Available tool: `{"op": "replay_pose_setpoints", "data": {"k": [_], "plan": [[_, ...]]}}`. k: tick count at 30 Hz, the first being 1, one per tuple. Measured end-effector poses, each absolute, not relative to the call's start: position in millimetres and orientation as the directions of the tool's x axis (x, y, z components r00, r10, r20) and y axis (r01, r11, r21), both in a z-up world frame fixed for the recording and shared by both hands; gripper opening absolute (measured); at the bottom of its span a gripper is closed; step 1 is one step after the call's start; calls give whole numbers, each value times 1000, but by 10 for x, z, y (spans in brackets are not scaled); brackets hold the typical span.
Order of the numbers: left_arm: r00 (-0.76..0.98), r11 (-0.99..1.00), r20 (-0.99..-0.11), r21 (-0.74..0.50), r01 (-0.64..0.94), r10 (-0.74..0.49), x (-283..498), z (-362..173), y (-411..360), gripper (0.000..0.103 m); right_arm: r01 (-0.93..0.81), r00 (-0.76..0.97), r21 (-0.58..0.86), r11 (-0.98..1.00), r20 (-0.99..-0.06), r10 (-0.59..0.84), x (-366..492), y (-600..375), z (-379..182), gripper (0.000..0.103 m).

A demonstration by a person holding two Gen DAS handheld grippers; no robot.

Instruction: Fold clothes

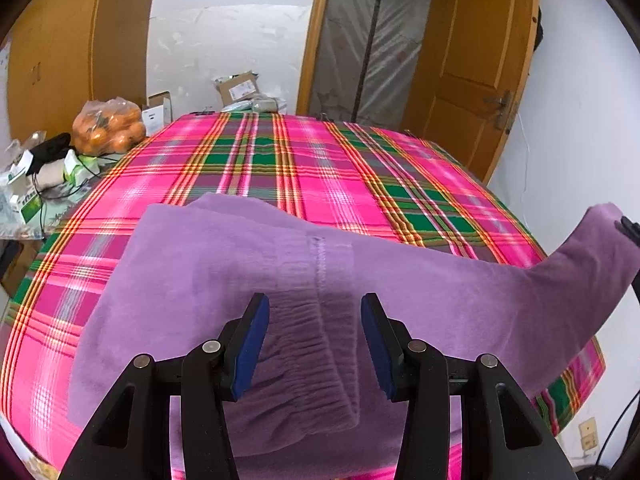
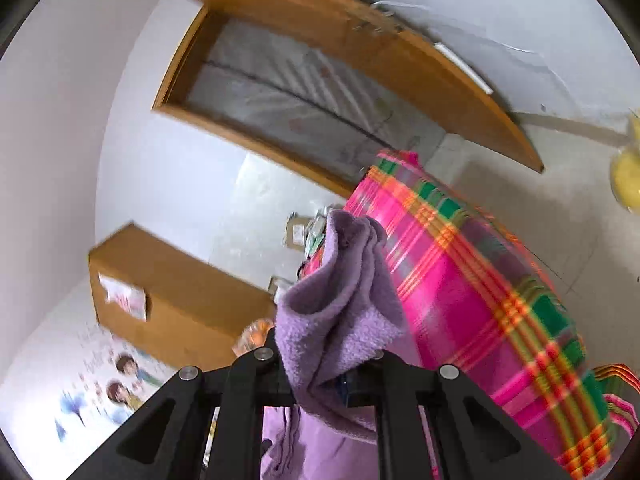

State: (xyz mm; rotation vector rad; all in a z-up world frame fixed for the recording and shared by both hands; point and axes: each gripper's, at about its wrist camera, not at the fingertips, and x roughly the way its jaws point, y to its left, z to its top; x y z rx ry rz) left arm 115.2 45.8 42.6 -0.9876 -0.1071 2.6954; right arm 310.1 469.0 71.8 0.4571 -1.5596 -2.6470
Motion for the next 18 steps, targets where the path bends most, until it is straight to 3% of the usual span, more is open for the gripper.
{"op": "replay_pose_setpoints", "data": {"k": [18], "plan": [[-743, -967, -622, -199, -157, 249, 1227, 321, 38, 49, -66, -812, 708, -704, -448, -374, 1980, 3298, 494, 14]]}}
